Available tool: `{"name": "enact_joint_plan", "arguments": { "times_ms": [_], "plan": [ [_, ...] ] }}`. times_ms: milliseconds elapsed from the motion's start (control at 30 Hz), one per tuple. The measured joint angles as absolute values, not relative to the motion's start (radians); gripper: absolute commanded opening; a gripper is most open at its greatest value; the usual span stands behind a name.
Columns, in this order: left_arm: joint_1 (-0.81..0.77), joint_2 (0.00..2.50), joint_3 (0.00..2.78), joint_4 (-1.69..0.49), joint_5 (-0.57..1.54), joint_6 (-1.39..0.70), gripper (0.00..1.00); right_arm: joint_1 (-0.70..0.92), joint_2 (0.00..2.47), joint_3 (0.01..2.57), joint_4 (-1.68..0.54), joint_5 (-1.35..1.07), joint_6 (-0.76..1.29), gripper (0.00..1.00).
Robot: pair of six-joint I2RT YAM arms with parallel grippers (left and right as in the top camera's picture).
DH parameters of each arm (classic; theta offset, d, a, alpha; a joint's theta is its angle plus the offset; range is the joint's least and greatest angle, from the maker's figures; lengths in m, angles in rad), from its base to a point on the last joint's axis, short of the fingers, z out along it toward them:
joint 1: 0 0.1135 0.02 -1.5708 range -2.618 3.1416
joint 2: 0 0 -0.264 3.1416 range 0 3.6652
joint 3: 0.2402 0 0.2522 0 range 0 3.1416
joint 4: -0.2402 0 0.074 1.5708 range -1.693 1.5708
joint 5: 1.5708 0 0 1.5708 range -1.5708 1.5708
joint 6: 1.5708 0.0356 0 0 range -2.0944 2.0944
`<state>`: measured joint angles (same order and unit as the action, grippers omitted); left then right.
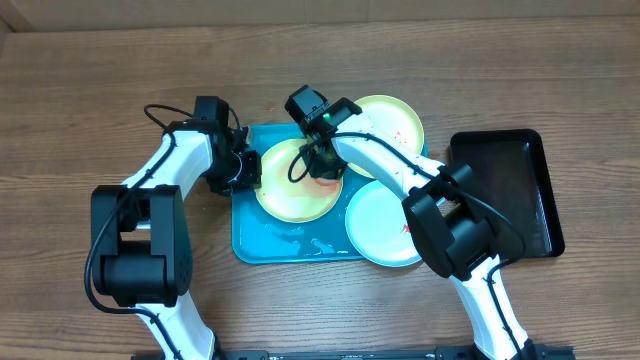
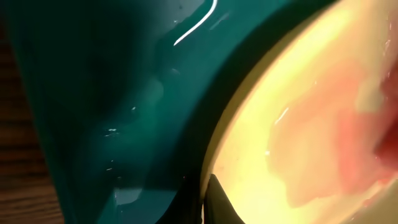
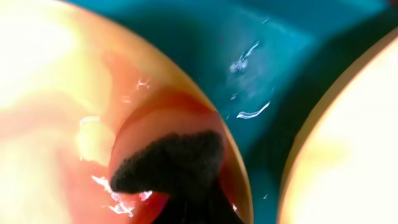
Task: Clean dirty plates on tray and stack at the side
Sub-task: 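Scrub the left yellow plate with the sponge while the left gripper holds it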
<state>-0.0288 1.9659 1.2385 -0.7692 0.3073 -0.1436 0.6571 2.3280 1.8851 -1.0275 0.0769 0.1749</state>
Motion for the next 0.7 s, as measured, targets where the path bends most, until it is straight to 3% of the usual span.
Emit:
{"name": "enact_joint_plan", "arguments": {
  "times_ms": [267, 533, 700],
  "plan": [
    [-0.010, 1.966, 1.238, -0.781, 0.303, -0.150, 0.04, 0.670, 2.328, 1.885, -1.050, -0.198, 0.186, 0.04],
    [-0.010, 1.966, 1.238, -0.780, 0.303, -0.150, 0.04, 0.746, 2.338, 1.878, -0.944, -0.279, 0.331, 0.04],
    [-0.010, 1.966, 1.238, -0.778, 0.303, -0.150, 0.04, 0.753, 2.343, 1.878, -0.988, -0.303, 0.390, 0.04]
  ]
}}
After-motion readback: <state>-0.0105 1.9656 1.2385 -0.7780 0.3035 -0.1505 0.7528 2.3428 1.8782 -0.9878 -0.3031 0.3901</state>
